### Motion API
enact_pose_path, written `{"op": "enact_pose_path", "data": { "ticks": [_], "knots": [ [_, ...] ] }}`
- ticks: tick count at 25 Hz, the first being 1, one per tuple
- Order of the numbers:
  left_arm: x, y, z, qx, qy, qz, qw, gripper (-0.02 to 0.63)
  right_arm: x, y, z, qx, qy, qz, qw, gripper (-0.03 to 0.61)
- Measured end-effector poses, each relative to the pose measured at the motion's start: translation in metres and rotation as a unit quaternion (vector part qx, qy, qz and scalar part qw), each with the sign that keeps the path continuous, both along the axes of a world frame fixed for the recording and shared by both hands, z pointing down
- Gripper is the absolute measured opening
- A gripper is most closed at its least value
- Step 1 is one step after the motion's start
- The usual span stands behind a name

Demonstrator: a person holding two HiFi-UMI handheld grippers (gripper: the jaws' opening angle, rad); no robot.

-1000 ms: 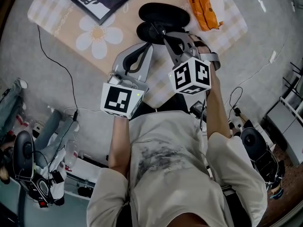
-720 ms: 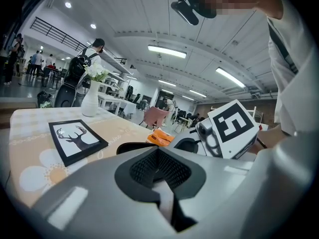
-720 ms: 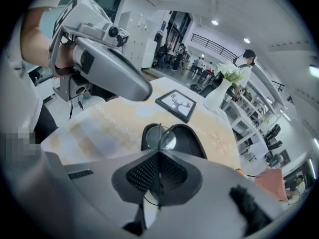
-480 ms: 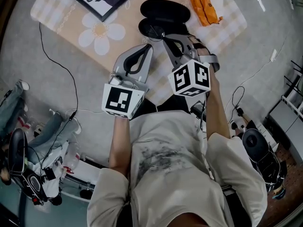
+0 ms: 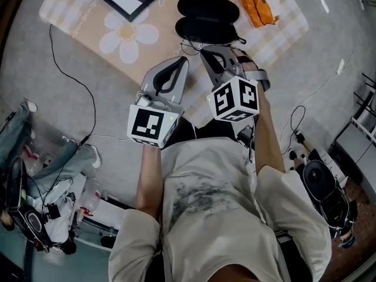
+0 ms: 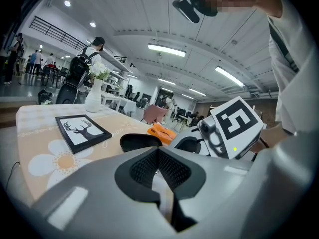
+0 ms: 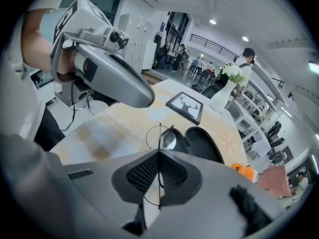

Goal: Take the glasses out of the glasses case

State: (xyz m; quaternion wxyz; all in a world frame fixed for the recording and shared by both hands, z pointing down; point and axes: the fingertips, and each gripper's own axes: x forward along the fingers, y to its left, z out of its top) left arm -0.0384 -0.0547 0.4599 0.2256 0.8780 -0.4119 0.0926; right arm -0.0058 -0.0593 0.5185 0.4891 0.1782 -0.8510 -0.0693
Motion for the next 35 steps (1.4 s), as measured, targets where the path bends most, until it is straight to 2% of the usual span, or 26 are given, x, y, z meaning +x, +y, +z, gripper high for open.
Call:
{"op": "enact_pose_path", "data": {
  "ticks": [16, 35],
  "knots": [
    [-0.016, 0.020, 0.018, -0.015, -0.004, -0.007, 0.9999, 0.008, -0.022, 0.031, 0.028, -0.041, -0.015, -0.011, 0.999, 0.018],
    [-0.015, 0.034, 0.032, -0.028, -0.002, -0.007, 0.9996, 0.008, -0.028, 0.049, 0.050, -0.061, -0.007, -0.038, 0.997, 0.020]
  ]
}}
